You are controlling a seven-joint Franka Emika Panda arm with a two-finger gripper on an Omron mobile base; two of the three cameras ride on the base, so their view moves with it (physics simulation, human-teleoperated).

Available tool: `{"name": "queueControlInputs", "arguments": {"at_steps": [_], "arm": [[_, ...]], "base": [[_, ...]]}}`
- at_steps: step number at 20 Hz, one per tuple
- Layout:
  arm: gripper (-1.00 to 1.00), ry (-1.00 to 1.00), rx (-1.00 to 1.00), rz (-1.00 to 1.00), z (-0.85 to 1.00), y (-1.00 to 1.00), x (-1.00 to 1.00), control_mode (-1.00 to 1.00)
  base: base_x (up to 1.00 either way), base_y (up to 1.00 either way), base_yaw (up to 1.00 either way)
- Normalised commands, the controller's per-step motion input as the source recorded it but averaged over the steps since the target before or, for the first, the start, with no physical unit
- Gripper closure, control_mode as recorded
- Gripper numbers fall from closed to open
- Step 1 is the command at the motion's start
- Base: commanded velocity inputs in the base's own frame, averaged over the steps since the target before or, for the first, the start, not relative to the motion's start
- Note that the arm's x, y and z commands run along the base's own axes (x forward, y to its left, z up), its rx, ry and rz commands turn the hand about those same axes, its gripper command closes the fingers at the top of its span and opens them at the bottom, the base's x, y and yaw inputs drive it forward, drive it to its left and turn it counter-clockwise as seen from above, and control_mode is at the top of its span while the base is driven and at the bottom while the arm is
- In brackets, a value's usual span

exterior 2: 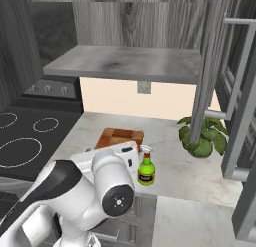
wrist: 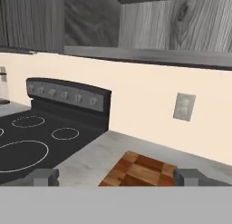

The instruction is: Grab the spray bottle from the cabinet, then place it next to the cutting board for sanitizing. Then grab the dish brush from the countertop next to the sink and place it next to the cutting board.

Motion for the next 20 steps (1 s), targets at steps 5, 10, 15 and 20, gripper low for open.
{"name": "queueControlInputs", "arguments": {"at_steps": [5,10,15,20], "arm": [[-1.00,0.13,-0.11,-0.09,0.75,0.06,0.00,-1.00],[-1.00,0.05,-0.05,-0.05,0.24,0.12,0.00,-1.00],[-1.00,0.04,0.04,0.00,0.00,0.23,0.00,-1.00],[-1.00,0.13,0.01,-0.01,0.00,0.61,0.00,-1.00]], "base": [[0.00,0.00,0.00],[0.00,0.00,0.00],[0.00,0.00,0.00],[0.00,0.00,0.00]]}}
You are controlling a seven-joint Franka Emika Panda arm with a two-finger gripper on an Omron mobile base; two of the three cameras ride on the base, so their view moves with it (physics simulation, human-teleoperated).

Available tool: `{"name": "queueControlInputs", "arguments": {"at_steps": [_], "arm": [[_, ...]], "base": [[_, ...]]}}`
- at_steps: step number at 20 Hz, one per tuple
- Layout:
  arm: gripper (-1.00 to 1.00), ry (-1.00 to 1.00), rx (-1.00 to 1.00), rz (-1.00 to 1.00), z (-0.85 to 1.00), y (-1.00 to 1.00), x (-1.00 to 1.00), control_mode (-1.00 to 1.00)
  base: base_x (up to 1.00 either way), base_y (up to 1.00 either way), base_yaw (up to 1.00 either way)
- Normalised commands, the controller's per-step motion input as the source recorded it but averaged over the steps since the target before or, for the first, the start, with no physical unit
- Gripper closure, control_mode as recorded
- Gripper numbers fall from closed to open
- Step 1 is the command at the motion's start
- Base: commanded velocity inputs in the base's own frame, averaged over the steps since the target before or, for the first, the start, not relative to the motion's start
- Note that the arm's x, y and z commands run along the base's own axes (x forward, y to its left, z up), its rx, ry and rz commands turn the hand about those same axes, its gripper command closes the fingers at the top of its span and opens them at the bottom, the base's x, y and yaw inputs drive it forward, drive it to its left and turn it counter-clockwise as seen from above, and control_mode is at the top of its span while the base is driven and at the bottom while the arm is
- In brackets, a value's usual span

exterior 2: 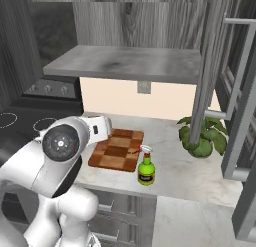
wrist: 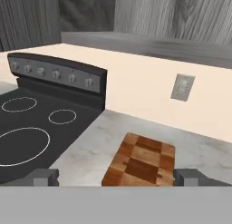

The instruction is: Grab the spray bottle from the cabinet, then place it next to the cutting board for sanitizing. Then grab the dish brush from the countertop next to the sink and place it next to the cutting board.

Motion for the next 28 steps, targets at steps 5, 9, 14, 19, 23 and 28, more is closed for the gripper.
{"name": "queueControlInputs", "arguments": {"at_steps": [5,9,14,19,23,28], "arm": [[-1.00,0.13,0.00,-0.06,0.00,0.48,0.00,-1.00],[-1.00,0.11,0.00,-0.15,0.00,0.13,0.00,-1.00],[-1.00,0.09,0.00,-0.27,0.00,0.27,0.00,-1.00],[-1.00,-0.02,0.01,-0.22,0.00,0.17,-0.05,-1.00],[-1.00,-0.09,0.00,-0.10,0.00,0.03,-0.30,-1.00],[-1.00,-0.04,0.00,-0.04,0.01,0.00,-0.39,1.00]], "base": [[0.00,0.00,0.00],[0.00,0.00,0.00],[0.00,0.00,0.00],[0.00,0.00,0.00],[0.00,0.00,0.00],[-0.34,0.00,-0.02]]}}
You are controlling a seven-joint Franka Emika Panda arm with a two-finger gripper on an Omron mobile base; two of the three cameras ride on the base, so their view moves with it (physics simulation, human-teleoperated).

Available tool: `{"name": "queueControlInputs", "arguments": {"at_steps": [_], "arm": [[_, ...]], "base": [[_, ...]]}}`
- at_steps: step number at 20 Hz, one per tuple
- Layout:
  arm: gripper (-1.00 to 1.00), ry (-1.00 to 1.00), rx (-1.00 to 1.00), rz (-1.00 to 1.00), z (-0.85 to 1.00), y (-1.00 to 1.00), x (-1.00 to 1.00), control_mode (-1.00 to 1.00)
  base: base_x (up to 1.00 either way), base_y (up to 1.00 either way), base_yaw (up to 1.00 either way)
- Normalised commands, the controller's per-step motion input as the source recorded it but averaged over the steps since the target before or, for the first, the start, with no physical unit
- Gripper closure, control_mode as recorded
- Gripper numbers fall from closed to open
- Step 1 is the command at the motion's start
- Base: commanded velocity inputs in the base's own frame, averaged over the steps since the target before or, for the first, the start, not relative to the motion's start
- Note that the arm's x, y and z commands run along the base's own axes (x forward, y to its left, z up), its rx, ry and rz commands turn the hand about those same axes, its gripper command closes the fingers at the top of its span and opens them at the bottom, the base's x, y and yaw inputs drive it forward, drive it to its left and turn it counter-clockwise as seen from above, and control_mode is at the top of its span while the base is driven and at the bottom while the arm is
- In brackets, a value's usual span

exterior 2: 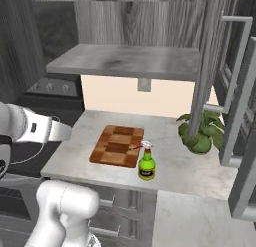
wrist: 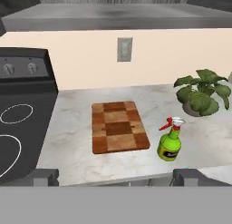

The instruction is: Grab the spray bottle from the cabinet, then place it next to the cutting board for sanitizing. Then grab the dish brush from the countertop next to the sink and place it next to the cutting board.

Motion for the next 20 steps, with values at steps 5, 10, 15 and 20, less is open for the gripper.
{"name": "queueControlInputs", "arguments": {"at_steps": [5,10,15,20], "arm": [[-1.00,0.00,0.00,0.00,0.00,0.00,0.00,1.00],[-1.00,0.00,0.00,0.00,0.00,0.00,0.00,1.00],[-1.00,0.00,0.00,0.00,0.00,0.00,0.00,1.00],[-1.00,0.00,0.00,0.00,0.00,0.00,0.00,1.00]], "base": [[-0.99,0.00,-0.02],[-1.00,0.19,0.01],[-0.88,0.56,0.29],[-0.32,0.64,0.72]]}}
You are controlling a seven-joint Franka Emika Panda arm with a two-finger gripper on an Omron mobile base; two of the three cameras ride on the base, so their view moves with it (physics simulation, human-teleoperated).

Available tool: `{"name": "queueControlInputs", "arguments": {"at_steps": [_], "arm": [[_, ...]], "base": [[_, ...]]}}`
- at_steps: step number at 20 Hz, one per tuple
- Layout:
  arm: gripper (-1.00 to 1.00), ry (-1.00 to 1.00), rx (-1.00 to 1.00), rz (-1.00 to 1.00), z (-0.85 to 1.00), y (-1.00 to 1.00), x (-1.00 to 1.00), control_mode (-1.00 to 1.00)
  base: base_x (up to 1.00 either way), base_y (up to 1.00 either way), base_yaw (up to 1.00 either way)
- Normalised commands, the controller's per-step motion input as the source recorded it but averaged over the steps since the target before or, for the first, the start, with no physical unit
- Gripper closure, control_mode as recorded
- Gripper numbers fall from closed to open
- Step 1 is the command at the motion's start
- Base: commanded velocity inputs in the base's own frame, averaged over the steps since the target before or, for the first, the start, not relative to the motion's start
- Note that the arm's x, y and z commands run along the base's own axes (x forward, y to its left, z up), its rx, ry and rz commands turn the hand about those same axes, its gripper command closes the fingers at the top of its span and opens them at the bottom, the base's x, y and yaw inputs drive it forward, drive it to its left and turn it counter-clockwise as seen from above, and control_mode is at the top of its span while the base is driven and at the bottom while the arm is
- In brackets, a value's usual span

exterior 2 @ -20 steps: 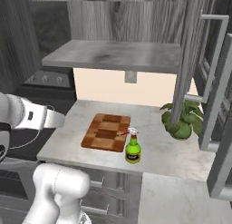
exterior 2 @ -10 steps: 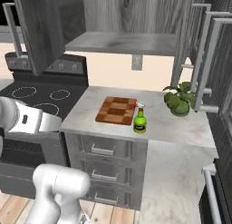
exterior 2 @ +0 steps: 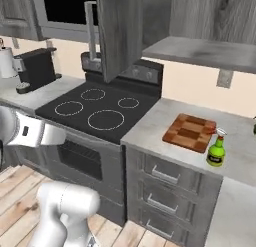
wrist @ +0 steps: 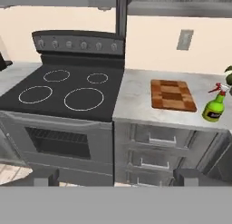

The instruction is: Grab the spray bottle from the cabinet, then place it next to the cutting board for sanitizing. Then grab the dish brush from the countertop next to the sink and place it next to the cutting board.

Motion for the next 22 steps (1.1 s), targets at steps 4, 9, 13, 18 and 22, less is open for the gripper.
{"name": "queueControlInputs", "arguments": {"at_steps": [4,9,13,18,22], "arm": [[-1.00,0.00,0.00,0.00,0.00,0.00,0.00,1.00],[-1.00,0.00,0.00,0.00,0.00,0.00,0.00,1.00],[-1.00,0.00,0.00,0.00,0.00,0.00,0.00,1.00],[-1.00,0.00,0.00,0.00,0.00,0.00,0.00,1.00],[-1.00,0.00,0.00,0.00,0.00,0.00,0.00,1.00]], "base": [[0.00,0.67,0.84],[0.23,0.15,0.91],[0.69,0.00,0.87],[0.94,0.10,0.75],[0.88,0.63,0.60]]}}
